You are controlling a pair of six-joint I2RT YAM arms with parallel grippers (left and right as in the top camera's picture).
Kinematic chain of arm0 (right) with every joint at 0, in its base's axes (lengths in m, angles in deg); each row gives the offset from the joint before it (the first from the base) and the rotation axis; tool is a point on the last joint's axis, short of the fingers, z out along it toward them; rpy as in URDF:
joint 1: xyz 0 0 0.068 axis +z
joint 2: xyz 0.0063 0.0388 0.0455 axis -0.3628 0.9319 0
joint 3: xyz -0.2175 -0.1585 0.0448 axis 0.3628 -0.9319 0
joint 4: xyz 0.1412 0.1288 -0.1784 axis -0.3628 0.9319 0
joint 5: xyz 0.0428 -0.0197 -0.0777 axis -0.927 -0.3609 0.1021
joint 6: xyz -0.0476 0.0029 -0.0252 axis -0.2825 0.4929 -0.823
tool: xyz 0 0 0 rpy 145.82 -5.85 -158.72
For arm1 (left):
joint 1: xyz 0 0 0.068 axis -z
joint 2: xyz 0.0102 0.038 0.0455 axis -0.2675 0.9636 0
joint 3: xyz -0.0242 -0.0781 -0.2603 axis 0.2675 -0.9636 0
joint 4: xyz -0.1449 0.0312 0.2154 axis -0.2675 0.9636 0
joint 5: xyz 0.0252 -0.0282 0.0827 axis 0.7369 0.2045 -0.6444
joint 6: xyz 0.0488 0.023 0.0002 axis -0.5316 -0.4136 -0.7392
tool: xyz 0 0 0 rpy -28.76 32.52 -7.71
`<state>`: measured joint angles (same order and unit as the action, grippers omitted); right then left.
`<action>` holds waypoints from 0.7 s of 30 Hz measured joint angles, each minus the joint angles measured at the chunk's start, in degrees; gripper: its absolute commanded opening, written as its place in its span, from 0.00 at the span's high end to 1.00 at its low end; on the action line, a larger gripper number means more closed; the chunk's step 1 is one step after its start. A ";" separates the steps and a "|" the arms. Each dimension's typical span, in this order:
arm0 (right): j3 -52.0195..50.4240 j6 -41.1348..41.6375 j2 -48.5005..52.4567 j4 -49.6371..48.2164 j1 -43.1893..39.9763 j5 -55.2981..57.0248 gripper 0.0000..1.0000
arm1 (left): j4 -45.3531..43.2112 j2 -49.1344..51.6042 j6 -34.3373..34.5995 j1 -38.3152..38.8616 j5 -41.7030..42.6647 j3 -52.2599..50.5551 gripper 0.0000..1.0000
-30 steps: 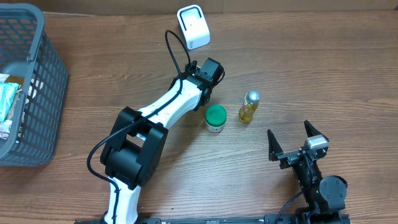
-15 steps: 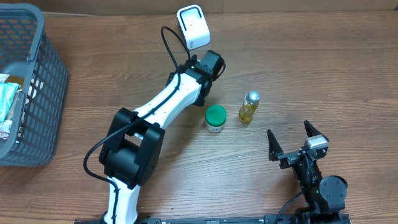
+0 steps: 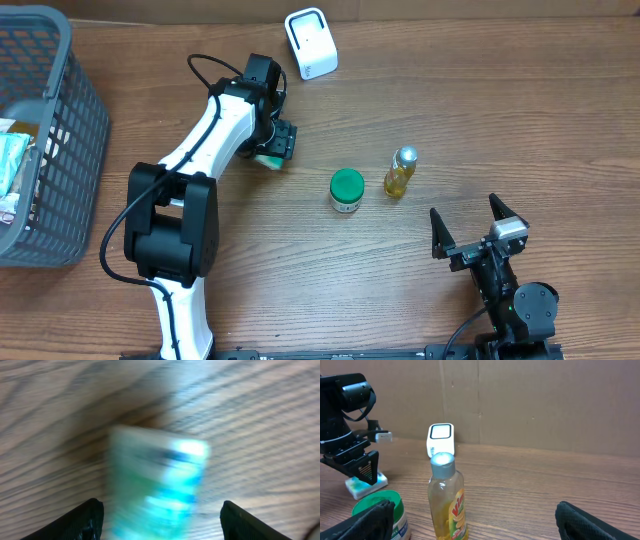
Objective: Scan the item barcode
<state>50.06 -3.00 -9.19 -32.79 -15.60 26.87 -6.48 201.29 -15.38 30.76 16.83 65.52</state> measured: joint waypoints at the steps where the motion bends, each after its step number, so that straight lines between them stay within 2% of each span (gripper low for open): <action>1: 0.00 0.00 0.00 0.00 -0.02 0.00 0.00 | -0.02 0.00 -0.70 0.04 1.11 0.00 0.25; 7: 0.00 -0.02 0.00 -0.04 0.00 0.02 0.00 | -0.66 0.00 -2.08 0.52 3.23 0.00 0.33; 15: 0.00 0.00 0.00 -0.02 -0.02 0.02 0.00 | 1.60 0.00 -2.12 -0.42 2.54 2.03 0.31; 21: 0.00 -0.02 0.00 0.02 0.00 0.00 0.00 | 3.02 0.02 -2.64 -4.68 2.56 4.81 0.33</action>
<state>50.06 -3.02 -9.19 -32.77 -15.60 26.87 -3.47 201.31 -18.03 26.08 19.39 70.33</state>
